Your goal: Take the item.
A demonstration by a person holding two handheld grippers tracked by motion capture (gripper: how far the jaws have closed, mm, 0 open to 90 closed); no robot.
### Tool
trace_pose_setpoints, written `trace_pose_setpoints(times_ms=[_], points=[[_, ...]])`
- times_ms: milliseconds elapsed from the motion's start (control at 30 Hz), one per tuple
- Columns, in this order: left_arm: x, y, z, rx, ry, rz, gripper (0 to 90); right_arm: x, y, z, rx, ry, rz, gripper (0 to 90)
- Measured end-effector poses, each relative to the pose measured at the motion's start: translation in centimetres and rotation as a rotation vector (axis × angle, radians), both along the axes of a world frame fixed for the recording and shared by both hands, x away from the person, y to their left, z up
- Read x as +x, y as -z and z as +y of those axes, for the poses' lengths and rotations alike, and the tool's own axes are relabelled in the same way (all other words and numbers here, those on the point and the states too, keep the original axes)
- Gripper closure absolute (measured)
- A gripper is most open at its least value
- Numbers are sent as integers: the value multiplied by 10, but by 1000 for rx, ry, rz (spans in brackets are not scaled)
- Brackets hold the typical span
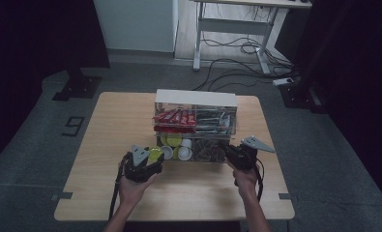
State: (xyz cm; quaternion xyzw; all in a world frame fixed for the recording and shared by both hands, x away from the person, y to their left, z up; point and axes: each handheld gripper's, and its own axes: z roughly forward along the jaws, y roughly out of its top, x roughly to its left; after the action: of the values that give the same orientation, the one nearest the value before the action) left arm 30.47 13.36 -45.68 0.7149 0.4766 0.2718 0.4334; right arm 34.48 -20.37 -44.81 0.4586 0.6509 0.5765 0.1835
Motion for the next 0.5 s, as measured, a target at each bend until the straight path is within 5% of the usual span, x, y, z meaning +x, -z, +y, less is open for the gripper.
trace_pose_setpoints(times_ms=[500], points=[[3, 5, 20, 3, -39, 15, 382, 1, 1, 0, -5, 3, -1, 893]])
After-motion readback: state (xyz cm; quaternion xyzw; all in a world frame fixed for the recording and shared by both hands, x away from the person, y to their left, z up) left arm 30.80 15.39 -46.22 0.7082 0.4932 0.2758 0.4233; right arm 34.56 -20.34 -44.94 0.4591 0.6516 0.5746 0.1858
